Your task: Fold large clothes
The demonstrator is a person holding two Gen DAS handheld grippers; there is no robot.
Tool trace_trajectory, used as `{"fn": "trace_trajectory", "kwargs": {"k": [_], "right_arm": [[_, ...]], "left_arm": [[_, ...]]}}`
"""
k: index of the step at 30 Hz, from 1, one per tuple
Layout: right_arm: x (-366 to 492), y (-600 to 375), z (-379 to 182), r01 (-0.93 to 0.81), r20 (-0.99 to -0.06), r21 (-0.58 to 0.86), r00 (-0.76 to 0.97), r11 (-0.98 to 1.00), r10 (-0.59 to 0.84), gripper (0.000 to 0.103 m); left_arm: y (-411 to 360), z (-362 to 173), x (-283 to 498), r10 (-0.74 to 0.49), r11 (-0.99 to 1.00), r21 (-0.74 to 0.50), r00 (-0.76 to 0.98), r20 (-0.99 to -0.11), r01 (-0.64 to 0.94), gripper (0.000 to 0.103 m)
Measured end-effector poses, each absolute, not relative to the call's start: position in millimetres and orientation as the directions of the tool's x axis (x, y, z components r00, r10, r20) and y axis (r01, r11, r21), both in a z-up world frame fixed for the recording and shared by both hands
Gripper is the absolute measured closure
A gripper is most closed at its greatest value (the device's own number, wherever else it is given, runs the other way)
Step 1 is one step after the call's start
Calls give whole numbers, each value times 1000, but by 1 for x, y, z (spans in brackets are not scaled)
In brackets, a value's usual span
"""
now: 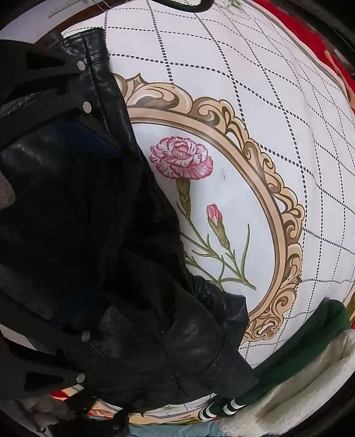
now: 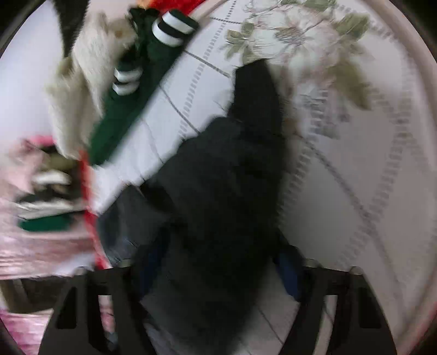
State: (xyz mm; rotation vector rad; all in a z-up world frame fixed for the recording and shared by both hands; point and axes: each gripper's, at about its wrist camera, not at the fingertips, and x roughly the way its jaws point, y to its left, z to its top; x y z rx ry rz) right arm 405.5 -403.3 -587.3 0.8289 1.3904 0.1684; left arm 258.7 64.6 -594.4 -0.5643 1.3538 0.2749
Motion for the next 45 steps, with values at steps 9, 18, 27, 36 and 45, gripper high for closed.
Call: {"fn": "trace_trajectory", "kwargs": {"k": [9, 18, 27, 36, 45], "right_arm": [[285, -470, -562, 627, -827, 529, 228, 572, 514, 85], [239, -464, -488, 459, -975, 218, 66, 862, 211, 60], [349, -313, -514, 34, -928, 361, -80, 932, 363, 77], [402, -292, -565, 87, -974, 194, -102, 977, 203, 82], [389, -269, -515, -61, -951, 270, -170, 961, 257, 82]], "left_arm": [[42, -580, 258, -159, 914, -221, 201, -967, -339, 5], [48, -551, 206, -134, 888, -224, 241, -961, -402, 5], [85, -591, 252, -36, 870, -125, 192, -981, -477, 5], [99, -594, 246, -54, 867, -153, 215, -975, -475, 5], [118, -557, 204, -39, 818, -189, 277, -960, -543, 5]]}}
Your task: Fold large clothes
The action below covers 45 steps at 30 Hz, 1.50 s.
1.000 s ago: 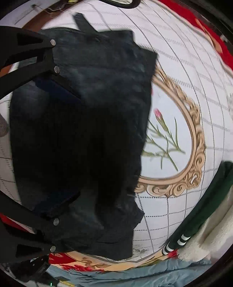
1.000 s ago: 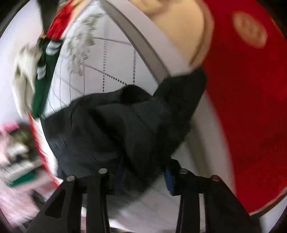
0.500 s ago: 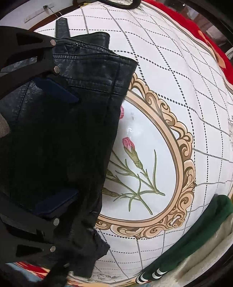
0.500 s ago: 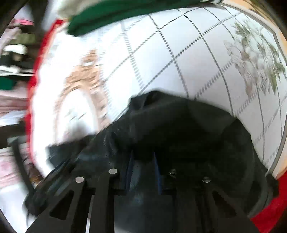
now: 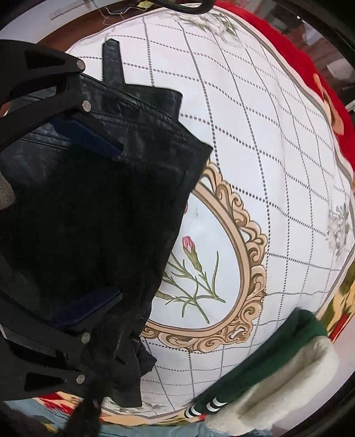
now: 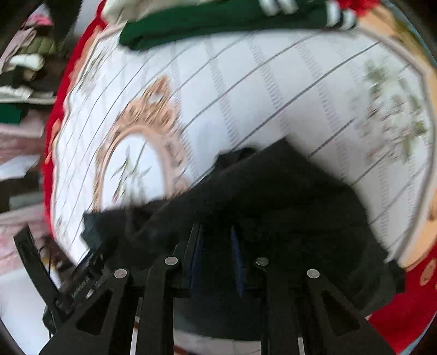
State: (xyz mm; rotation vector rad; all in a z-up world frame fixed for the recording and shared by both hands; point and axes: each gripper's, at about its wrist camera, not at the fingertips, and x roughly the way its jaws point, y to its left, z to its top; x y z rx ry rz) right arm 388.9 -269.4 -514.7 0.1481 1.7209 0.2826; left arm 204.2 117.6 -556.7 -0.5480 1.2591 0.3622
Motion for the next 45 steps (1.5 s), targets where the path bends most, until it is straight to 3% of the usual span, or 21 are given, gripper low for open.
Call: {"fn": "trace_trajectory", "kwargs": {"k": [5, 9, 11, 14, 15, 17, 18, 24, 29, 32, 37, 39, 41, 45], "right_arm": [[390, -213, -576, -130, -965, 150, -234, 980, 117, 82], [394, -200, -586, -161, -968, 72, -249, 984, 30, 83], [398, -210, -583, -108, -957, 121, -278, 987, 87, 83], [395, -244, -560, 11, -928, 299, -231, 954, 293, 78], [388, -260, -547, 48, -923, 334, -187, 941, 337, 72], [362, -309, -518, 130, -929, 353, -69, 926, 364, 36], [346, -334, -506, 176, -932, 354, -16, 919, 362, 33], [254, -454, -517, 431, -940, 323, 46, 843, 337, 32], [233, -475, -581, 506, -817, 556, 185, 660, 546, 32], [243, -478, -595, 505, -764, 633, 284, 587, 580, 27], [249, -477, -601, 494, -661, 738, 396, 459, 637, 26], [253, -464, -604, 479, -638, 761, 429, 438, 640, 31], [259, -456, -610, 480, -641, 758, 428, 442, 637, 74], [268, -458, -586, 446, -603, 793, 472, 415, 643, 82]], "left_arm": [[111, -561, 201, -38, 818, -176, 253, -967, -547, 5], [110, -559, 196, -19, 811, -162, 252, -968, -562, 5], [107, -553, 193, -27, 808, -174, 260, -965, -562, 5], [89, -535, 189, -37, 837, -193, 298, -954, -512, 5], [75, -529, 190, -36, 855, -189, 308, -951, -483, 5], [56, -525, 192, -40, 884, -181, 316, -948, -430, 5], [46, -528, 198, -49, 896, -179, 311, -949, -407, 5], [11, -567, 219, -39, 927, -117, 219, -975, -356, 5], [12, -578, 221, -55, 922, -135, 220, -974, -364, 3], [11, -582, 228, -52, 929, -126, 214, -975, -347, 0], [3, -587, 242, -23, 948, -92, 221, -975, -306, 0], [-6, -598, 269, -10, 952, -83, 239, -971, -296, 0], [-7, -601, 278, -23, 950, -97, 244, -969, -295, 0], [-9, -607, 302, -22, 948, -106, 271, -962, -301, 0]]}}
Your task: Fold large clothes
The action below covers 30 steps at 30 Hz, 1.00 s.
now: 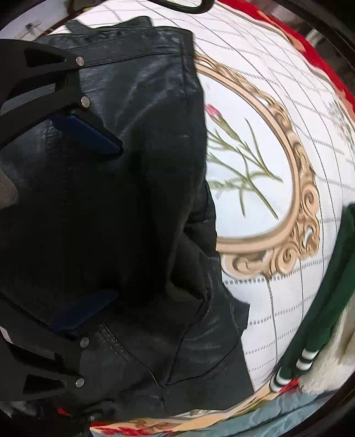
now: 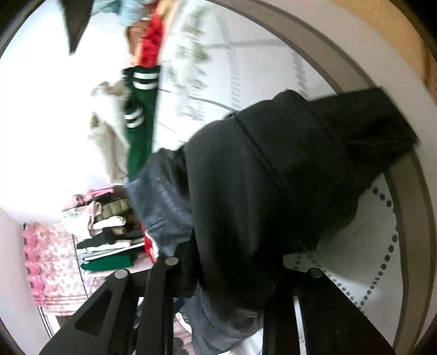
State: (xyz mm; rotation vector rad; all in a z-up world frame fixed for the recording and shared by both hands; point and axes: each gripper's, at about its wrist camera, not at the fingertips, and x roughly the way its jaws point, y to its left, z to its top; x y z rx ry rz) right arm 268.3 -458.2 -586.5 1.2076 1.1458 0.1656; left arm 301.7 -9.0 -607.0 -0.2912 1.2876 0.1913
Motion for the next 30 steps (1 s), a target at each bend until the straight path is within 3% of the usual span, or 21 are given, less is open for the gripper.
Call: {"fn": "trace_trajectory", "kwargs": {"k": [6, 15, 21, 22, 26, 30], "right_arm": [[278, -459, -509, 354, -597, 801, 533, 483, 599, 83], [313, -415, -400, 106, -713, 594, 528, 797, 462, 83], [318, -332, -375, -145, -754, 474, 443, 869, 485, 83], [314, -310, -374, -197, -759, 459, 418, 866, 498, 83], [292, -236, -393, -350, -777, 454, 296, 820, 556, 83], [269, -160, -451, -427, -813, 474, 122, 770, 569, 84]], "left_arm": [[-52, -607, 344, -112, 972, -167, 297, -948, -167, 0], [-95, -613, 416, -361, 918, -392, 290, -886, -54, 0], [13, -585, 360, -348, 810, -495, 420, -838, -315, 0], [33, -578, 342, -270, 807, -400, 331, -904, -435, 0], [121, -552, 255, -157, 698, -342, 331, -930, -629, 0], [176, -535, 181, -48, 644, -277, 323, -945, -713, 0]]}}
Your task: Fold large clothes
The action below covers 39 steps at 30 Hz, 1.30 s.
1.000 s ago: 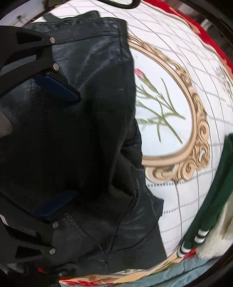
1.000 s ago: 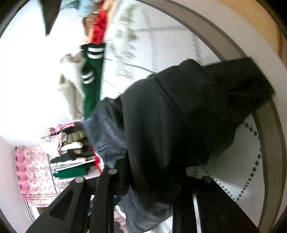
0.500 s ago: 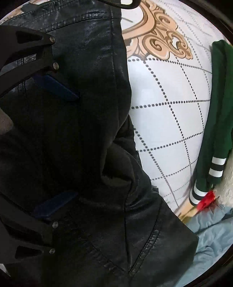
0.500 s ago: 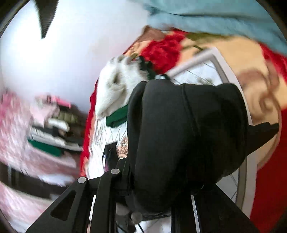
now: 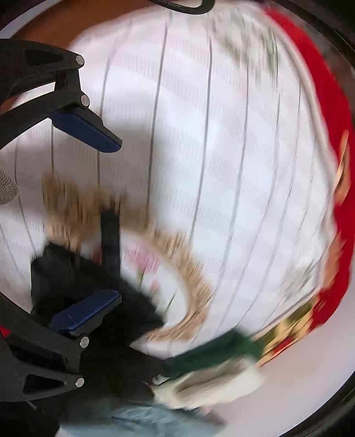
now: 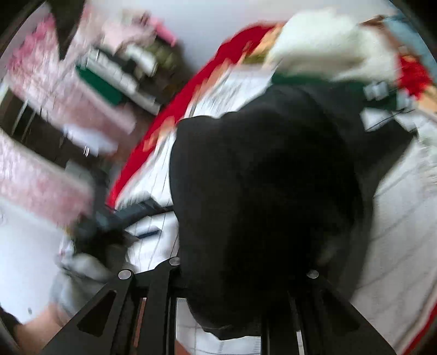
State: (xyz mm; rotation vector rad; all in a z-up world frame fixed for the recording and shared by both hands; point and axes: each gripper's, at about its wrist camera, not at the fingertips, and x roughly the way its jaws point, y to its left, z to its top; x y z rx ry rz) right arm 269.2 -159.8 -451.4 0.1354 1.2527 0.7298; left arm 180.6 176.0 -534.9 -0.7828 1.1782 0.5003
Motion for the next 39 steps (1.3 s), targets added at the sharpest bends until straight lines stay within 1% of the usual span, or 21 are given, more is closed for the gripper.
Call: {"fn": "trace_trajectory", "kwargs": {"k": [3, 6, 7, 8, 10, 13, 15, 16, 17, 18, 19, 22, 25, 27, 28, 29, 31, 33, 35, 37, 39], "right_arm": [[258, -118, -513, -408, -860, 471, -14, 782, 510, 81], [259, -94, -554, -320, -875, 481, -124, 816, 467, 68], [259, -92, -553, -310, -868, 494, -129, 812, 479, 58], [260, -90, -545, -311, -853, 520, -136, 796, 504, 42], [259, -92, -521, -314, -806, 590, -175, 743, 566, 16], [260, -114, -484, -271, -754, 656, -187, 704, 630, 16], [273, -148, -459, -207, -771, 634, -107, 745, 627, 17], [281, -160, -454, -187, -785, 617, -73, 765, 615, 31], [294, -176, -450, -171, -824, 562, -28, 809, 566, 61], [301, -182, -453, -171, -854, 515, -16, 840, 521, 70], [315, -187, -462, -171, -880, 470, -13, 866, 475, 73], [344, -183, -504, -152, -912, 411, -61, 899, 407, 76], [363, -155, -566, -203, -942, 330, -139, 922, 306, 77], [363, -135, -582, -258, -960, 272, -138, 927, 243, 77], [363, -129, -580, -283, -967, 243, -143, 928, 210, 74], [362, -121, -571, -309, -969, 225, -172, 924, 178, 67], [366, -118, -552, -306, -954, 271, -212, 913, 212, 61], [377, -127, -521, -228, -914, 398, -180, 889, 363, 61], [387, -128, -512, -194, -897, 439, -141, 877, 418, 61], [402, -119, -536, -147, -903, 425, -139, 893, 407, 61], [423, -104, -580, -53, -911, 388, -175, 920, 373, 62]], "left_arm": [[207, -520, 144, 28, 611, -233, 315, -949, -757, 0], [221, -504, 128, 22, 607, -273, 359, -933, -746, 0], [222, -500, 127, 26, 608, -281, 373, -928, -743, 0], [219, -494, 129, 31, 611, -288, 386, -922, -737, 0], [215, -478, 130, 39, 626, -295, 406, -913, -722, 0], [203, -457, 138, 29, 653, -330, 458, -888, -682, 0], [194, -448, 144, 3, 664, -361, 485, -875, -655, 0], [190, -444, 145, -12, 671, -373, 494, -869, -641, 0], [182, -448, 153, -21, 681, -375, 494, -869, -630, 0], [175, -453, 162, -38, 684, -392, 506, -861, -615, 0], [167, -460, 170, -38, 698, -377, 494, -868, -609, 0], [146, -491, 193, -42, 731, -329, 443, -896, -598, 0], [131, -526, 210, -28, 765, -254, 363, -931, -592, 0], [127, -546, 216, -35, 771, -215, 298, -954, -599, 1], [127, -549, 217, -47, 767, -223, 293, -955, -602, 1], [128, -547, 218, -49, 764, -227, 296, -954, -605, 1], [127, -538, 219, -32, 771, -222, 312, -949, -597, 1], [126, -532, 223, -5, 782, -202, 318, -948, -590, 1], [127, -538, 229, 4, 783, -185, 302, -953, -594, 1], [128, -550, 234, 16, 780, -164, 281, -959, -604, 1], [129, -568, 240, 36, 789, -122, 243, -969, -602, 1]]}}
